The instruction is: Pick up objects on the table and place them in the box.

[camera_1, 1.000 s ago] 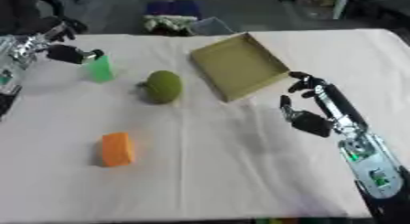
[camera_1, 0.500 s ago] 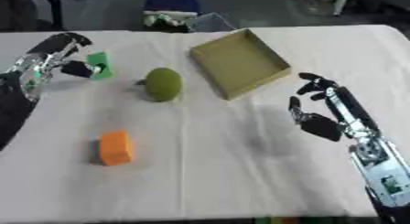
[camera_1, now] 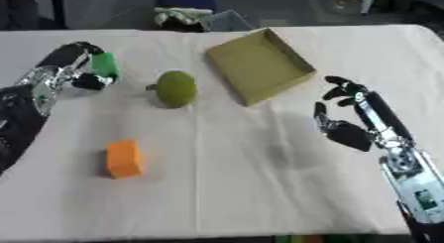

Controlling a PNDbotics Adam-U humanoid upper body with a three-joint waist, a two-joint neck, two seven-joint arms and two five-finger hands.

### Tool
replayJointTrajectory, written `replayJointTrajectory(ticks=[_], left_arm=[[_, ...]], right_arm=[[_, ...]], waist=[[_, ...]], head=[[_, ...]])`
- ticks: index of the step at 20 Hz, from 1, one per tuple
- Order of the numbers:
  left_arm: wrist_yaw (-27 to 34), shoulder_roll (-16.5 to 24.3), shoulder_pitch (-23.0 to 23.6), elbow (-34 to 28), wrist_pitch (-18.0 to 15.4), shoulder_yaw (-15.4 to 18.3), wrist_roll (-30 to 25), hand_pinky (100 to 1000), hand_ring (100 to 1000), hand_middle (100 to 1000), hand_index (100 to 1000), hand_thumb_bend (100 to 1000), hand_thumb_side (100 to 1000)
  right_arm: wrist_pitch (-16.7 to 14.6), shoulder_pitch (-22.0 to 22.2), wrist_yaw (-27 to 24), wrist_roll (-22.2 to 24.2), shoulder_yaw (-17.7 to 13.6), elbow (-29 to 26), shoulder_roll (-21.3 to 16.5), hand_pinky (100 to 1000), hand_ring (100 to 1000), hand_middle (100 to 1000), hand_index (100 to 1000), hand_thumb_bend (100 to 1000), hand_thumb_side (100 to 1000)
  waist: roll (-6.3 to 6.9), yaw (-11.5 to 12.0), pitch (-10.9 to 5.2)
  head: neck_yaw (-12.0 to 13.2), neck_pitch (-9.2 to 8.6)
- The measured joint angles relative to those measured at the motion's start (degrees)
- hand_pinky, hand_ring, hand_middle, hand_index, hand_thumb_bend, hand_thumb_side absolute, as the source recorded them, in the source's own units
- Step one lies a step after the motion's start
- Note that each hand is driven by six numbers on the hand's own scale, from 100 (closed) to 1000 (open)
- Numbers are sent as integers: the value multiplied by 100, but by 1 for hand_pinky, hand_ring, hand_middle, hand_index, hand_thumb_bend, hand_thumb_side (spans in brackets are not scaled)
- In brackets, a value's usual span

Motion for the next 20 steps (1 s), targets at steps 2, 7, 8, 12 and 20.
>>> replayJointTrajectory(ticks=[2, 7, 8, 12, 20], left_arm=[[50, 0, -1, 12, -18, 8, 9, 681, 620, 558, 710, 165, 353], [176, 0, -13, -46, -63, 8, 88, 635, 529, 473, 624, 100, 322], [197, 1, -29, -83, -81, 6, 103, 633, 524, 468, 617, 100, 325], [363, 18, -220, -437, -203, -63, 57, 633, 525, 468, 618, 106, 338], [628, -74, -692, -1437, -530, -454, -254, 642, 544, 488, 640, 111, 343]], right_arm=[[0, 0, -3, 0, 0, 0, 2, 756, 818, 652, 927, 100, 429], [0, 1, -14, 0, 0, 0, 12, 756, 818, 651, 927, 100, 432], [0, 2, -17, 0, 0, 0, 17, 756, 818, 651, 927, 100, 432], [-4, 6, -17, -5, -2, 0, 39, 756, 819, 651, 927, 100, 435], [-23, 51, -17, -3, 15, -1, 66, 756, 819, 650, 928, 100, 436]], waist=[[-2, -8, 0], [-4, -26, 0], [-4, -26, 0], [-2, -27, -2], [18, -108, -47]], head=[[0, 0], [4, 0], [4, 0], [-6, 0], [-2, 0]])
